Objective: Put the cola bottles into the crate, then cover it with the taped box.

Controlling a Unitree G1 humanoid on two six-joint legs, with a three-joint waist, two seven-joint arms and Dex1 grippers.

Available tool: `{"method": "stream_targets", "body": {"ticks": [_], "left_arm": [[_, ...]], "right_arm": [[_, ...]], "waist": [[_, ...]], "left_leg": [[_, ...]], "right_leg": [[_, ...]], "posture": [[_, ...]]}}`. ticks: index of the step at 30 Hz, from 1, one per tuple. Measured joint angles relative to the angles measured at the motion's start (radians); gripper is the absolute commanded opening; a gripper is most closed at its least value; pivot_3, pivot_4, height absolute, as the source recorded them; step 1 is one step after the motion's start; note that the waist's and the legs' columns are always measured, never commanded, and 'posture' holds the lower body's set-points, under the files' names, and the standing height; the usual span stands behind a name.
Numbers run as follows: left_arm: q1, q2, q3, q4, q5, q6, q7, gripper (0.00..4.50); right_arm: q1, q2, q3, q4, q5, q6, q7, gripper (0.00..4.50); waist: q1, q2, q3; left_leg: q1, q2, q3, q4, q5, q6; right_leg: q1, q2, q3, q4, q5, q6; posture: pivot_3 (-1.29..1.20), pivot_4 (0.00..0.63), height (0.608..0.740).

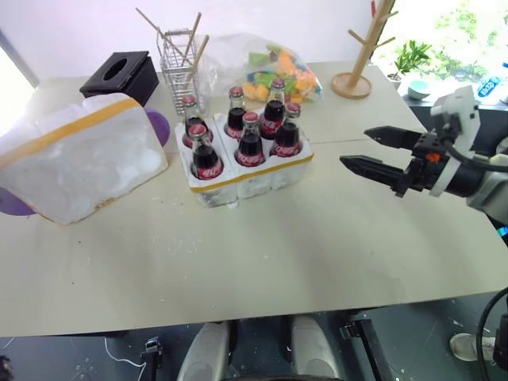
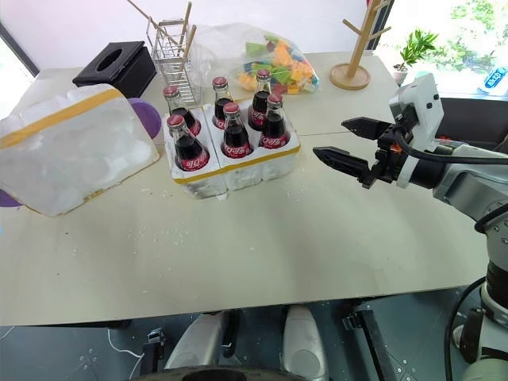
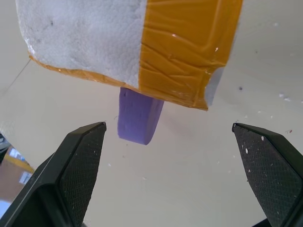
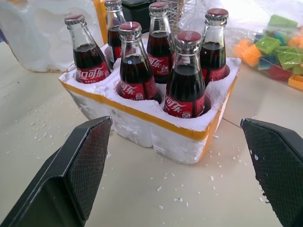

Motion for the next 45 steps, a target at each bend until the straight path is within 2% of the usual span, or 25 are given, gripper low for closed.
{"method": "stream_targets", "body": {"ticks": [3,8,12,15,22,28,31,37,38,45], "left_arm": [[0.034,-0.021,-0.01,0.007,0.011,-0.005,0.05,4.5],[0.115,-0.128,-0.007,0.037,0.007,-0.009,0.193,4.5],[0.125,-0.133,0.004,0.038,0.001,-0.009,0.251,4.5],[0.125,-0.14,0.007,0.039,-0.001,0.011,0.21,4.5],[0.037,-0.143,-0.011,0.039,0.004,0.089,-0.031,4.5],[0.029,-0.148,-0.01,0.038,0.002,0.093,0.005,4.5],[0.041,-0.148,-0.01,0.038,0.001,0.082,0.015,3.7],[0.073,-0.148,-0.01,0.038,-0.001,0.081,0.002,0.64],[0.074,-0.148,-0.009,0.038,-0.002,0.081,0.0,0.28],[0.086,-0.149,-0.003,0.037,-0.011,0.077,0.008,0.19]], "right_arm": [[0.002,-0.002,0.0,0.002,0.0,-0.004,0.002,4.45],[0.001,-0.014,-0.001,0.007,0.006,-0.005,0.01,4.45],[0.0,-0.028,-0.001,0.019,0.01,0.0,0.013,4.45],[0.0,-0.033,-0.001,0.02,0.018,0.004,0.012,4.45],[0.023,-0.029,-0.009,0.007,0.029,0.002,-0.005,4.45],[0.036,-0.012,-0.009,0.002,0.03,-0.016,-0.026,4.45],[0.041,-0.011,-0.008,0.001,0.03,-0.024,-0.029,4.5],[0.041,-0.012,-0.003,0.002,0.028,-0.032,-0.03,4.5],[0.04,-0.012,-0.002,0.003,0.027,-0.032,-0.03,4.5],[0.019,-0.011,0.0,0.006,0.028,-0.032,-0.04,4.5]], "waist": [[0.001,0.0,0.0],[0.003,-0.002,-0.001],[0.003,-0.003,-0.001],[0.006,-0.004,-0.001],[0.002,-0.005,-0.001],[-0.001,-0.005,-0.001],[0.0,-0.005,-0.001],[0.0,-0.006,-0.001],[0.0,-0.006,-0.001],[0.001,-0.006,-0.001]], "left_leg": [[0.0,0.0,0.0,0.0,0.0,0.0],[0.0,0.0,-0.001,0.001,0.0,0.0],[0.001,0.0,-0.001,0.001,0.0,0.0],[0.002,0.0,-0.001,0.001,0.0,0.0],[0.001,-0.001,0.0,0.001,0.0,0.0],[0.001,0.0,-0.001,0.001,0.0,0.0],[0.001,0.0,0.0,0.001,0.0,0.0],[0.001,0.0,0.0,0.001,0.0,0.0],[0.001,0.0,0.0,0.001,0.0,0.0],[0.002,0.0,-0.001,0.001,0.0,0.0]], "right_leg": [[0.0,0.0,0.0,0.001,0.0,0.0],[0.001,0.0,0.0,0.001,0.002,-0.003],[0.001,0.0,0.0,0.002,0.002,-0.003],[0.002,0.0,0.0,0.002,0.002,-0.003],[0.002,0.0,0.0,0.002,0.002,-0.003],[0.002,0.0,0.0,0.002,0.002,-0.003],[0.002,0.0,0.0,0.002,0.002,-0.003],[0.002,0.0,0.0,0.002,0.002,-0.003],[0.002,0.0,0.0,0.002,0.002,-0.003],[0.002,0.0,0.0,0.002,0.002,-0.003]], "posture": [[0.0,0.15,0.74],[0.0,0.15,0.74],[0.0,0.15,0.74],[0.0,0.15,0.74],[0.0,0.15,0.74],[0.0,0.15,0.74],[0.0,0.15,0.74],[0.0,0.15,0.74],[0.0,0.15,0.74],[0.0,0.15,0.74]]}}
